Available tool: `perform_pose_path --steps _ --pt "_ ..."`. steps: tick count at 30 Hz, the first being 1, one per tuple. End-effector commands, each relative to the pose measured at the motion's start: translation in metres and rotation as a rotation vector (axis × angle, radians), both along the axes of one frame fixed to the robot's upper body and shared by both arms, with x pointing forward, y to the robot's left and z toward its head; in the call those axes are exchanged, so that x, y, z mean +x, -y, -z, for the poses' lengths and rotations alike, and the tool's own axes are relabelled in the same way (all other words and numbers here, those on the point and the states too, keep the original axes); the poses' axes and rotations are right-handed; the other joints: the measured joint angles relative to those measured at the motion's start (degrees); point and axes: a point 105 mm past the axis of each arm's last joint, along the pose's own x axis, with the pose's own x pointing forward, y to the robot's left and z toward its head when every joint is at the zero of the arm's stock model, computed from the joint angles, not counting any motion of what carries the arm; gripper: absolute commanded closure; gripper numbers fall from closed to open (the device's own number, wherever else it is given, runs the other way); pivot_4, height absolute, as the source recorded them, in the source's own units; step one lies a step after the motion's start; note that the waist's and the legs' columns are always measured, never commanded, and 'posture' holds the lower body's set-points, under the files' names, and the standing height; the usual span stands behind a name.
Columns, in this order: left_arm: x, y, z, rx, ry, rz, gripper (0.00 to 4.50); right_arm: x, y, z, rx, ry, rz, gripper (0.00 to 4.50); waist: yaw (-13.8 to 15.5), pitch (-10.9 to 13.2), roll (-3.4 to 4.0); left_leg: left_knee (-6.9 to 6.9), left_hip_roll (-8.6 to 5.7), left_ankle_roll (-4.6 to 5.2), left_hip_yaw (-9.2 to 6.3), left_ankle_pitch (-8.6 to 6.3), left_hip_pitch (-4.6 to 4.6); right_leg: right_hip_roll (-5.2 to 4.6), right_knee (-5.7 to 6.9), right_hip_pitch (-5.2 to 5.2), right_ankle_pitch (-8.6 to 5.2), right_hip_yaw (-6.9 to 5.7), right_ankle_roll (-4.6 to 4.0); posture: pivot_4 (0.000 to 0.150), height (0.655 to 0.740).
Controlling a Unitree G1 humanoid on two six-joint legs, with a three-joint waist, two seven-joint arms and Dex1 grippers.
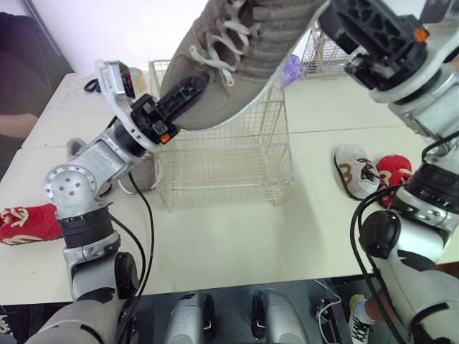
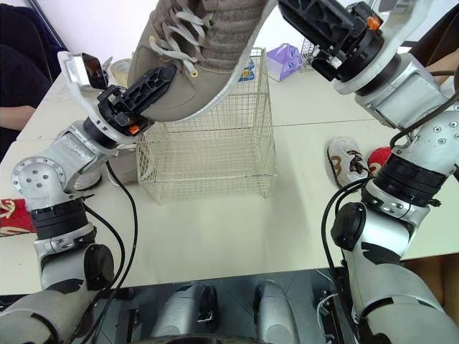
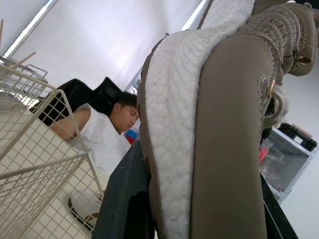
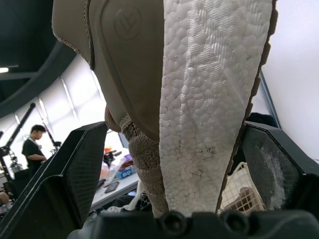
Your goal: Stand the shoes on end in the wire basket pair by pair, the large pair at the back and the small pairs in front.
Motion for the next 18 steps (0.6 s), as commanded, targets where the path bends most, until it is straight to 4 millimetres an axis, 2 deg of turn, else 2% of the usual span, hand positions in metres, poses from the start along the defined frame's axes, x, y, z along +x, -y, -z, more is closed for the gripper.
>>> perform_pose_path --steps 1,14,18 --pt "-0.001 0.004 0.001 0.037 0.001 -0.013 3.57 -0.013 -0.013 -0.016 -0.03 0.102 -0.025 0.08 -0.04 0.0 0.0 0.0 0.0 0.0 0.0 0.0 0.0 0.0 -0.02 0.0 0.0 0.0 0.0 0.15 0.74" --pt "-0.015 0.017 0.009 0.08 0.004 0.042 3.57 0.021 -0.031 0.005 -0.161 0.052 0.087 0.08 -0.01 0.0 0.0 -0.01 0.0 0.02 0.0 -0.01 -0.04 0.0 -0.12 0.02 0.0 -0.01 0.0 0.15 0.74" --pt "-0.016 0.016 0.01 0.083 0.0 0.04 3.57 0.024 -0.028 -0.001 -0.12 0.051 0.083 0.08 -0.06 0.0 -0.01 -0.02 0.01 0.02 0.0 -0.01 -0.04 0.02 -0.12 0.01 0.0 -0.01 0.0 0.15 0.74"
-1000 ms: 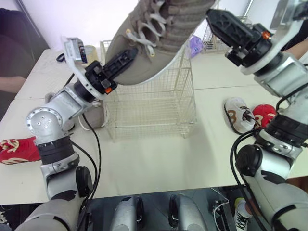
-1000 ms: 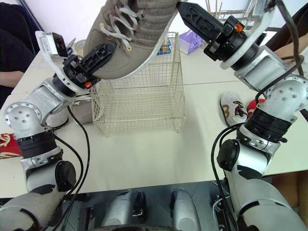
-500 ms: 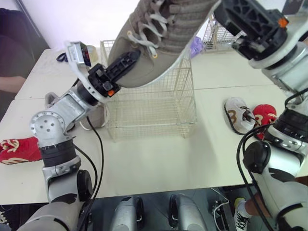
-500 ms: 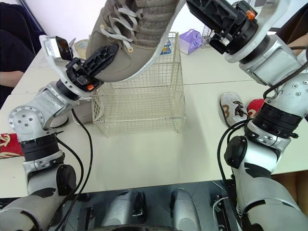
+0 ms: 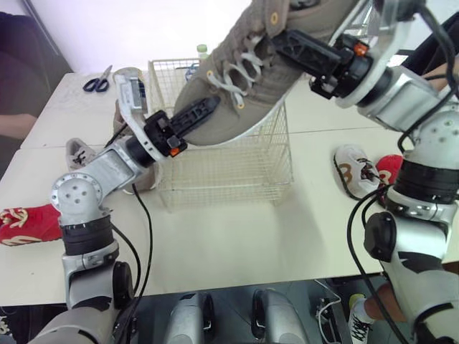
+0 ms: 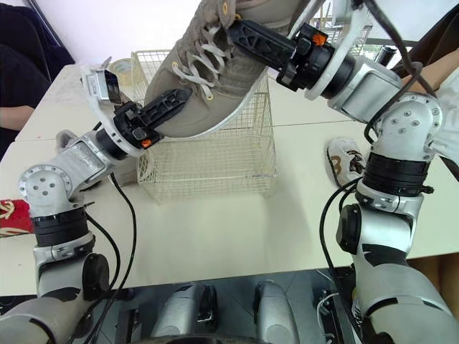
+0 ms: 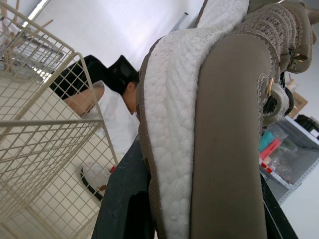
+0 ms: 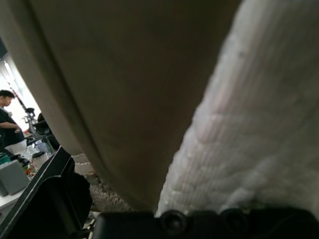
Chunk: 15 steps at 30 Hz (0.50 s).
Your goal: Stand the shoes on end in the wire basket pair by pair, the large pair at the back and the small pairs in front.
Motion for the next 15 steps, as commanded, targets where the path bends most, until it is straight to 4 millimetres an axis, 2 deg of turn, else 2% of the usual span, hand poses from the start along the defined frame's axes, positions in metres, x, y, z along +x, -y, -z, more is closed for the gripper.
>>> perform_pose_path --steps 1,8,12,15 --pt "-0.014 0.006 -0.012 0.005 0.068 0.047 3.57 -0.008 0.003 -0.026 0.053 0.085 -0.009 0.08 0.01 0.0 0.0 0.0 0.0 0.0 0.0 0.0 0.0 0.01 0.0 0.0 0.0 0.0 0.0 0.15 0.74" --pt "-0.006 -0.01 -0.015 -0.054 0.046 -0.011 3.57 -0.015 0.024 -0.045 0.162 0.09 -0.028 0.08 0.14 0.0 0.0 -0.01 0.0 0.01 -0.01 -0.01 -0.01 0.0 -0.09 0.04 0.0 -0.01 0.0 0.15 0.74" --pt "-0.006 -0.01 -0.015 -0.055 0.045 -0.013 3.57 -0.018 0.028 -0.045 0.17 0.082 -0.036 0.08 0.07 0.0 0.0 -0.01 0.0 0.02 -0.01 -0.01 -0.01 0.0 -0.11 0.05 0.01 -0.01 -0.01 0.15 0.74" --pt "-0.006 -0.009 -0.014 -0.052 0.041 -0.008 3.57 -0.018 0.024 -0.043 0.167 0.08 -0.043 0.87 0.09 0.0 0.0 -0.02 0.0 0.02 -0.01 -0.01 -0.01 0.0 -0.12 0.05 0.01 -0.02 -0.01 0.15 0.74"
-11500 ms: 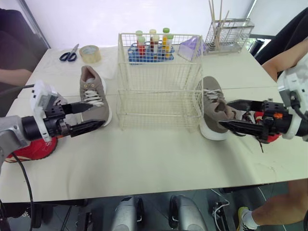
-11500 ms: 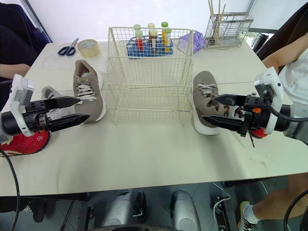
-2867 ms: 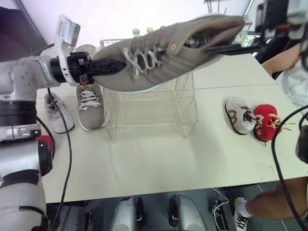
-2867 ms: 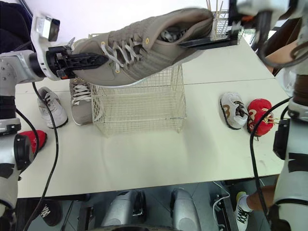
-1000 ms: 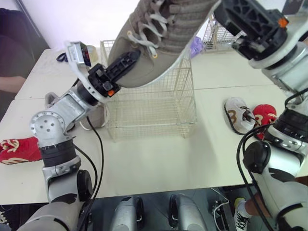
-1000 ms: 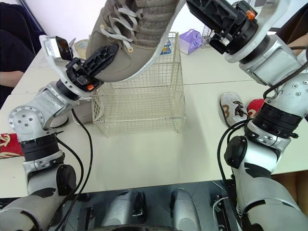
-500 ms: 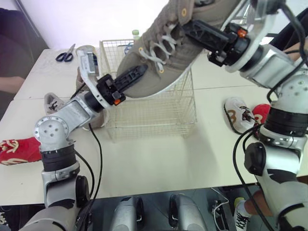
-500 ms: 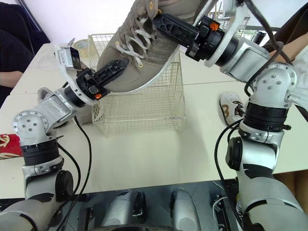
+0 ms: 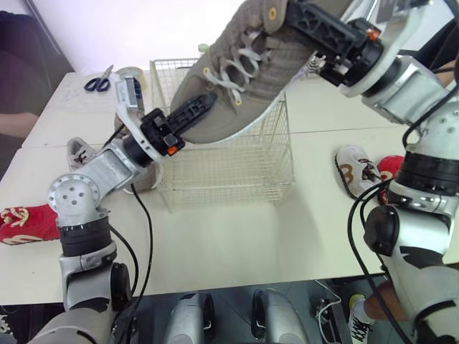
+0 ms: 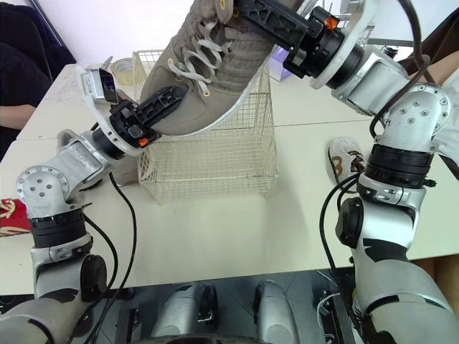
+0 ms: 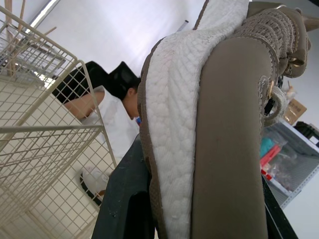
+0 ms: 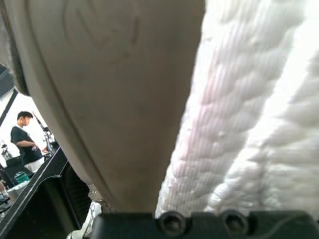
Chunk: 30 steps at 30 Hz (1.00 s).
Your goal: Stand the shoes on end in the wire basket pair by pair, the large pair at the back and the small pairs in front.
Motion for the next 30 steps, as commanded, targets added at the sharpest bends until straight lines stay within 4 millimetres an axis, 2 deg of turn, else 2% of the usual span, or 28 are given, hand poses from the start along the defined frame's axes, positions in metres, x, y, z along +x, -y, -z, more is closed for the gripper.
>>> perform_pose_path --steps 1,2,4,6,12,15,19,24,30 --pt "-0.004 -0.006 -0.008 -0.026 0.037 -0.005 3.57 -0.018 0.013 -0.027 0.076 0.114 -0.002 1.23 0.02 0.0 0.0 0.0 0.0 0.0 0.0 0.0 0.0 0.0 0.0 0.0 0.0 0.0 0.0 0.15 0.74" --pt "-0.004 -0.006 -0.008 -0.023 0.037 -0.003 3.57 -0.019 0.012 -0.027 0.077 0.118 -0.008 1.77 0.01 0.0 0.0 0.0 0.0 0.0 0.0 0.0 0.0 0.0 -0.01 0.0 0.0 0.0 0.0 0.15 0.74" --pt "-0.004 -0.006 -0.008 -0.021 0.037 -0.002 3.57 -0.02 0.01 -0.029 0.079 0.123 -0.008 2.35 0.01 0.0 0.0 0.0 0.0 0.0 0.0 0.0 0.0 0.0 -0.01 0.0 0.0 0.0 0.0 0.15 0.74" --pt "-0.004 -0.006 -0.008 -0.015 0.041 -0.003 3.57 -0.02 0.01 -0.03 0.077 0.129 -0.006 2.49 0.01 0.0 0.0 0.0 0.0 0.0 0.0 0.0 0.0 0.0 -0.01 0.0 0.0 0.0 0.0 0.15 0.74" --pt "-0.01 -0.005 -0.001 0.073 0.054 0.008 3.57 -0.024 0.005 -0.031 0.009 0.171 0.01 2.5 -0.04 0.0 0.0 -0.02 0.0 0.0 0.0 0.0 0.0 0.0 -0.03 0.0 0.0 0.0 0.0 0.15 0.74" --pt "-0.011 -0.008 0.003 0.123 0.055 -0.001 2.21 -0.023 0.004 -0.036 -0.01 0.186 0.026 2.5 0.02 0.0 0.0 -0.03 0.0 0.0 0.0 0.0 0.0 0.0 -0.04 -0.01 0.0 0.0 0.0 0.15 0.74" --pt "-0.018 -0.015 0.006 0.209 0.09 -0.019 0.16 -0.021 0.005 -0.045 -0.05 0.221 0.049 2.5 -0.09 0.01 0.01 -0.05 0.01 0.0 0.01 0.0 -0.01 0.01 -0.06 -0.02 0.0 -0.01 0.0 0.15 0.74" --pt "-0.028 -0.034 0.005 0.305 0.135 -0.057 0.07 -0.013 0.011 -0.059 -0.146 0.287 0.085 2.5 -0.1 0.01 0.01 -0.1 0.01 0.01 0.04 -0.01 -0.01 0.01 -0.12 -0.05 0.0 0.0 0.0 0.15 0.74" --pt "-0.033 -0.054 -0.001 0.378 0.164 -0.108 0.07 0.003 0.018 -0.085 -0.365 0.474 0.151 2.5 -0.24 0.07 0.07 -0.25 0.0 0.05 0.12 -0.04 -0.04 0.01 -0.24 -0.16 0.0 0.07 -0.01 0.15 0.74"
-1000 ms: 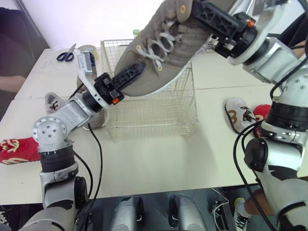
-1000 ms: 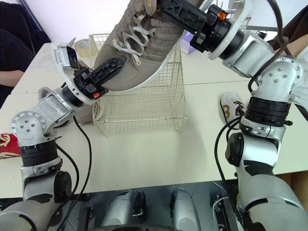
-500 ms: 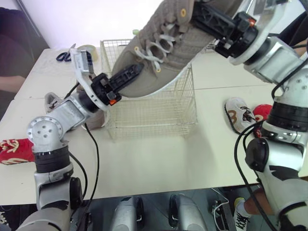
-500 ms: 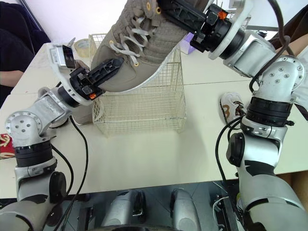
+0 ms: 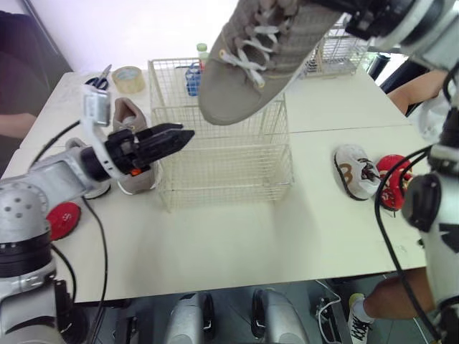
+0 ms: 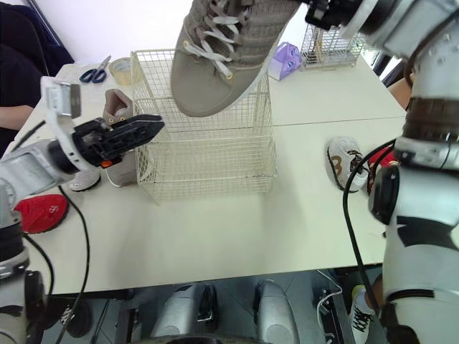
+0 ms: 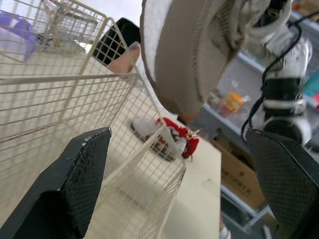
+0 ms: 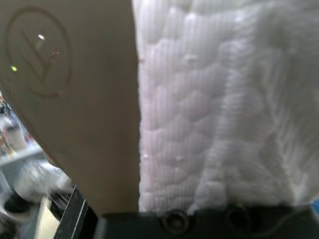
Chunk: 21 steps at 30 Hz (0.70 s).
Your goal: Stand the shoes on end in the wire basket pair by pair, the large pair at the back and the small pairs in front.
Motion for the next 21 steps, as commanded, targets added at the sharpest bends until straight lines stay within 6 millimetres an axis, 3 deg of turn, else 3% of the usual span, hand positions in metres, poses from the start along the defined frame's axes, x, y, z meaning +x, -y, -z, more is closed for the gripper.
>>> perform_pose_path --steps 1,6,14,21 --pt "-0.006 -0.005 -0.014 0.01 0.076 -0.006 0.07 -0.005 0.003 -0.033 -0.119 0.225 0.031 2.5 0.0 0.0 0.0 -0.03 0.0 -0.01 0.0 0.0 0.0 0.0 -0.03 0.0 0.0 -0.01 0.0 0.15 0.74" --pt "-0.008 0.002 -0.013 0.001 0.096 -0.003 0.07 0.007 -0.008 -0.041 -0.279 0.364 0.068 2.5 -0.16 0.0 -0.01 -0.18 0.0 -0.08 0.06 0.05 0.01 0.0 -0.08 -0.04 0.0 0.02 0.0 0.15 0.74" --pt "-0.014 0.011 -0.011 -0.037 0.118 -0.016 0.07 0.018 -0.021 -0.033 -0.438 0.479 0.089 2.5 -0.13 0.01 -0.02 -0.28 0.0 -0.16 0.1 0.09 0.02 -0.01 -0.08 -0.07 0.0 0.04 0.0 0.15 0.74" --pt "-0.016 0.016 -0.01 -0.065 0.125 -0.031 0.07 0.026 -0.03 -0.005 -0.598 0.478 0.025 2.5 0.04 0.0 -0.03 -0.29 0.0 -0.24 0.06 0.14 0.09 -0.01 -0.06 -0.01 0.01 0.03 -0.01 0.15 0.74"
